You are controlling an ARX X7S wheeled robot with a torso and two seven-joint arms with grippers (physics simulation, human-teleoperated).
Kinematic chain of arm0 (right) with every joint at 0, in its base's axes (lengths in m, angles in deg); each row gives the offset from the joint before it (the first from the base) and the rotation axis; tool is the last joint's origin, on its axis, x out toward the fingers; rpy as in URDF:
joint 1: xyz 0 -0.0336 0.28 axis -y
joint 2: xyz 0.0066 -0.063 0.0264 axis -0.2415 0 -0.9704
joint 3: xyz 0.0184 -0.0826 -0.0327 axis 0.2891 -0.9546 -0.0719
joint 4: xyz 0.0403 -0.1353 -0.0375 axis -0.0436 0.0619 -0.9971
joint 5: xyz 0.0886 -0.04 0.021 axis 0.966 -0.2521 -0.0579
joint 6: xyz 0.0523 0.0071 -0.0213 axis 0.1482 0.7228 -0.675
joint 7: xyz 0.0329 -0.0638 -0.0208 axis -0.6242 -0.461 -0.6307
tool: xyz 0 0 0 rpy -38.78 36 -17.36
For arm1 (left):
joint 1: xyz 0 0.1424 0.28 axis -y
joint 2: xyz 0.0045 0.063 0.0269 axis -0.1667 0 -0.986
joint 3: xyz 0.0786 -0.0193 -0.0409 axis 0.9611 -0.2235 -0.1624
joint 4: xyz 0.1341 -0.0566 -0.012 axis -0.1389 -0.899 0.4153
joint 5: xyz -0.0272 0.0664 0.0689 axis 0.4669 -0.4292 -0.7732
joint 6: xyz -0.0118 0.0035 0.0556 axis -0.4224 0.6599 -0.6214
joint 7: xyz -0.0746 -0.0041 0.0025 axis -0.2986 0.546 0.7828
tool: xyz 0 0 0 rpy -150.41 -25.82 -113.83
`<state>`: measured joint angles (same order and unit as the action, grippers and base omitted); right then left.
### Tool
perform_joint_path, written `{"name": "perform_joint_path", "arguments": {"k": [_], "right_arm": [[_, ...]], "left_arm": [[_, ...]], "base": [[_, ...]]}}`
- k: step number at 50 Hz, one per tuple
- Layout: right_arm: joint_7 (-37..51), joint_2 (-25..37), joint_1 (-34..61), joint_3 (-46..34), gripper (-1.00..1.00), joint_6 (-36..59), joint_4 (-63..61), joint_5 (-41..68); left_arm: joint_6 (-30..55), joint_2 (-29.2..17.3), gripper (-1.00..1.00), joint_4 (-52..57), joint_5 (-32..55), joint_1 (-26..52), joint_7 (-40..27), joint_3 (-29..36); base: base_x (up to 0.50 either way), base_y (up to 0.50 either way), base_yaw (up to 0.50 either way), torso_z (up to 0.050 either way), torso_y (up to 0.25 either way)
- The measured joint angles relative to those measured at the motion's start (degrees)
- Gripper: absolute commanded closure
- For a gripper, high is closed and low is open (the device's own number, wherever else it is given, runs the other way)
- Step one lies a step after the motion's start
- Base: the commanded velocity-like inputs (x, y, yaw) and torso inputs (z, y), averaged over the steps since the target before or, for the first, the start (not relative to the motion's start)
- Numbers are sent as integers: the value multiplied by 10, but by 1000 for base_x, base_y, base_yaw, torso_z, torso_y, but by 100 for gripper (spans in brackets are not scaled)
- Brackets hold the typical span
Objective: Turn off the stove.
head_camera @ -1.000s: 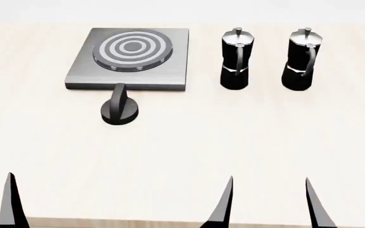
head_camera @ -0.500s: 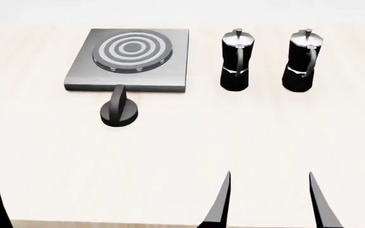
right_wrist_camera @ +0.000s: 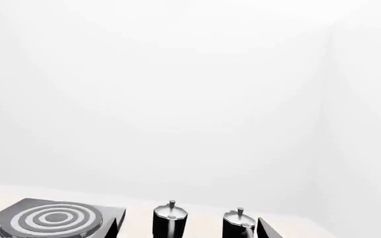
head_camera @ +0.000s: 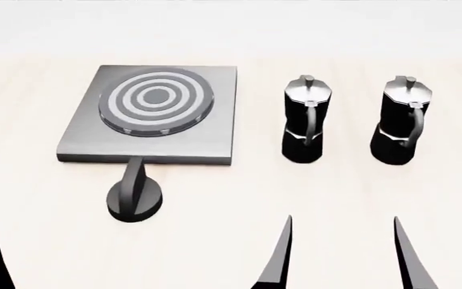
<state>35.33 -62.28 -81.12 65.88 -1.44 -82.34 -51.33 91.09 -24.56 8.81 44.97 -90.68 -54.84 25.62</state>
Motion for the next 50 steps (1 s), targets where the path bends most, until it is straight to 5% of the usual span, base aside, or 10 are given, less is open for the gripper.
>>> {"name": "perform_joint_path", "arguments": {"k": [29, 50], "right_arm": [[16, 16, 6, -7, -100, 2, 2, 21], [26, 27, 11, -20, -100, 12, 5, 25]], "left_arm": [[-3, -10, -100, -2, 11, 0, -11, 7], [-12, -19, -100, -7, 5, -4, -17, 18]], "base": [[442, 0, 0, 0, 1], [0, 0, 0, -1, -37]]}}
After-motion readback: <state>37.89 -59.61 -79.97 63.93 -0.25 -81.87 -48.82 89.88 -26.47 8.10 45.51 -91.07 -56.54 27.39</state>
